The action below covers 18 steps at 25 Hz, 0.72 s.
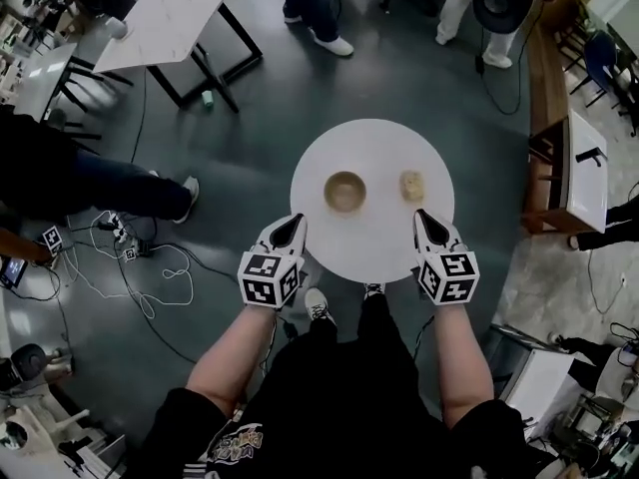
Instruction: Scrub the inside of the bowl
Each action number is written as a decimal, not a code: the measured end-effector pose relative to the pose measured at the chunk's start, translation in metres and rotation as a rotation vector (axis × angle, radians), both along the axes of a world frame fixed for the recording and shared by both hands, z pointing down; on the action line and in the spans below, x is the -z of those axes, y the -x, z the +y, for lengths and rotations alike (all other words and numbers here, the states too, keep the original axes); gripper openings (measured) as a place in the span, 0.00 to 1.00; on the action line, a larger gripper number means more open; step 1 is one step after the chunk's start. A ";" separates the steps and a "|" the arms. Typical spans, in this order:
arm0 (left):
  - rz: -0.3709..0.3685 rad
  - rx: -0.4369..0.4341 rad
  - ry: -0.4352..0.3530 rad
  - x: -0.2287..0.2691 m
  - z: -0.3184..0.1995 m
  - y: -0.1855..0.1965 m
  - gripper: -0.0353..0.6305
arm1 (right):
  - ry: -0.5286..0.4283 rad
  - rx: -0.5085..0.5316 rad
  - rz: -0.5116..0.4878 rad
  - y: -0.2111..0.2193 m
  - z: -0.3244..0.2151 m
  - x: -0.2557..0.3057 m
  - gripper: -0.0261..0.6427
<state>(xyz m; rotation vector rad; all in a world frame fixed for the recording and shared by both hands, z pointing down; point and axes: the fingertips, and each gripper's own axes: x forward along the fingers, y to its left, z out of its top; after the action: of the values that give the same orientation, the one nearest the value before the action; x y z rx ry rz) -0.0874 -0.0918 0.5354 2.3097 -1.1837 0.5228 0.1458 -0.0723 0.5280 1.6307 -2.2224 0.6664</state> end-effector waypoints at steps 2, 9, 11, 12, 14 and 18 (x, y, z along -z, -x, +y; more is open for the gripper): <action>0.014 -0.017 0.000 0.009 0.014 0.004 0.06 | -0.019 -0.006 -0.010 0.012 0.014 0.013 0.07; 0.056 -0.077 -0.017 0.039 0.051 0.012 0.06 | -0.065 -0.030 -0.049 0.052 0.058 0.050 0.07; 0.072 -0.094 -0.010 0.041 0.061 0.014 0.06 | -0.064 -0.037 -0.059 0.061 0.070 0.054 0.07; 0.078 -0.100 -0.006 0.042 0.066 0.016 0.06 | -0.063 -0.036 -0.063 0.066 0.075 0.056 0.07; 0.086 -0.110 0.002 0.044 0.073 0.020 0.06 | -0.060 -0.031 -0.068 0.076 0.084 0.059 0.07; 0.097 -0.143 0.011 0.049 0.089 0.024 0.06 | -0.063 -0.020 -0.074 0.098 0.101 0.066 0.07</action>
<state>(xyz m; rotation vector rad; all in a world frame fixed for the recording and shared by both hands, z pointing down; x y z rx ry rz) -0.1116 -0.0032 0.4865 2.3935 -0.9740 0.4602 0.0479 0.0292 0.4621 1.6861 -2.3043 0.6780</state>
